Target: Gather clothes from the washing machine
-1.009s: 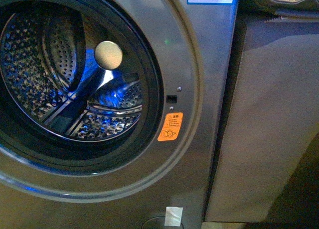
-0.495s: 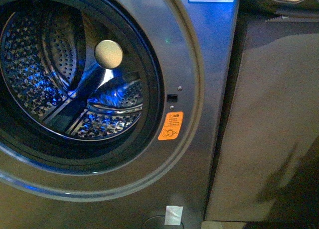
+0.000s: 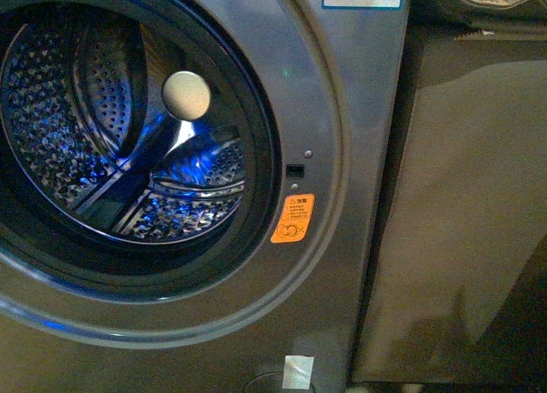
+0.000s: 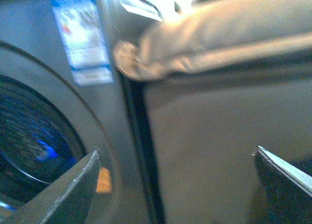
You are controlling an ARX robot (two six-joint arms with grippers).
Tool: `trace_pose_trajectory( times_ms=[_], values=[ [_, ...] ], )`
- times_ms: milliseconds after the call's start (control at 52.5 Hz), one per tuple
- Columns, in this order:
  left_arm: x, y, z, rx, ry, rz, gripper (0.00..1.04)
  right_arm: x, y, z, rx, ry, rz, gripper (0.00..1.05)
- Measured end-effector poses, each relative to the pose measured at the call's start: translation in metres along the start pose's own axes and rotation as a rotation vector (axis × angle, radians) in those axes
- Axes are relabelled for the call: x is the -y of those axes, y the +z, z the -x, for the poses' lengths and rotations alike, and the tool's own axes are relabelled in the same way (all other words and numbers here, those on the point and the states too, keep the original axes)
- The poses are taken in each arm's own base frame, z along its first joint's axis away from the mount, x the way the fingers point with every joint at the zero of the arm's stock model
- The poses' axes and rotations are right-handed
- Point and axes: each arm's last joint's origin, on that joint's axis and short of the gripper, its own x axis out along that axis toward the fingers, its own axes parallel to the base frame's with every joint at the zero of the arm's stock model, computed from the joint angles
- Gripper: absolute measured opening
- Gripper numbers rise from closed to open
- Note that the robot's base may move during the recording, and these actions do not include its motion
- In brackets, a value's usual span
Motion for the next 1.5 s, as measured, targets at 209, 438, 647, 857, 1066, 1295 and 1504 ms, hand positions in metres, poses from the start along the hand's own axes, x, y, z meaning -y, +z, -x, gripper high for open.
trace_pose_trajectory(
  times_ms=[209,438,647,857,1066,1295,1504],
  values=[
    [-0.004,0.004,0.0,-0.09,0.065,0.004,0.98,0.011,-0.019,0.011,-0.114,-0.069,0.089,0.53],
    [-0.048,0.019,0.03,-0.193,0.343,-0.015,0.98,0.016,-0.034,0.021,-0.113,-0.092,0.104,0.09],
    [-0.064,0.015,0.093,-0.223,0.566,0.016,0.98,0.017,-0.043,0.027,-0.107,-0.091,0.107,0.02],
    [-0.063,-0.024,0.116,-0.289,0.638,0.12,0.98,0.017,-0.049,0.031,-0.11,-0.091,0.107,0.02],
    [-0.064,-0.064,0.14,-0.221,0.668,0.028,0.76,0.017,-0.06,0.04,-0.135,-0.093,0.106,0.02],
    [-0.072,-0.138,0.202,-0.195,0.686,-0.036,0.39,0.017,-0.06,0.045,-0.108,-0.092,0.107,0.02],
    [-0.077,-0.209,0.237,-0.262,0.675,-0.046,0.03,0.017,-0.06,0.045,-0.108,-0.092,0.107,0.02]
  ],
)
